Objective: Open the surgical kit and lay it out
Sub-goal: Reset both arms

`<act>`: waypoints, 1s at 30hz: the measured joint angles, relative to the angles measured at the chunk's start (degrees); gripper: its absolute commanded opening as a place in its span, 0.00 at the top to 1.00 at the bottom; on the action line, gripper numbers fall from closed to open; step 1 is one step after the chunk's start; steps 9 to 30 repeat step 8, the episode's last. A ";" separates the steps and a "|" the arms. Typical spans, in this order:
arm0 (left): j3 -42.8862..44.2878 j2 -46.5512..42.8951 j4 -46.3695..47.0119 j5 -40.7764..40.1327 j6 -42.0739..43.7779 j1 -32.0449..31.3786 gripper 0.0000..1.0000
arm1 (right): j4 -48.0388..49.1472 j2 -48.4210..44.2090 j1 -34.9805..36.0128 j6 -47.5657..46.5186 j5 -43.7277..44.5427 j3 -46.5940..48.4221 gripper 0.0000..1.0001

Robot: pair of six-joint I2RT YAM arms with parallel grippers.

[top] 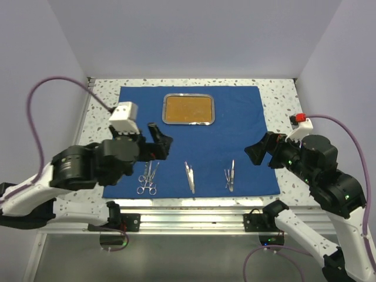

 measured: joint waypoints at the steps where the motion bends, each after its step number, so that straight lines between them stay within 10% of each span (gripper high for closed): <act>1: -0.72 -2.71 -0.52 -0.72 0.13 0.00 0.01 | 0.74 0.04 0.00 0.00 0.00 0.02 0.02; 30: -2.01 -7.63 -5.40 -3.48 -0.09 0.00 0.01 | 3.28 -0.37 0.00 -0.79 -0.13 -0.02 0.01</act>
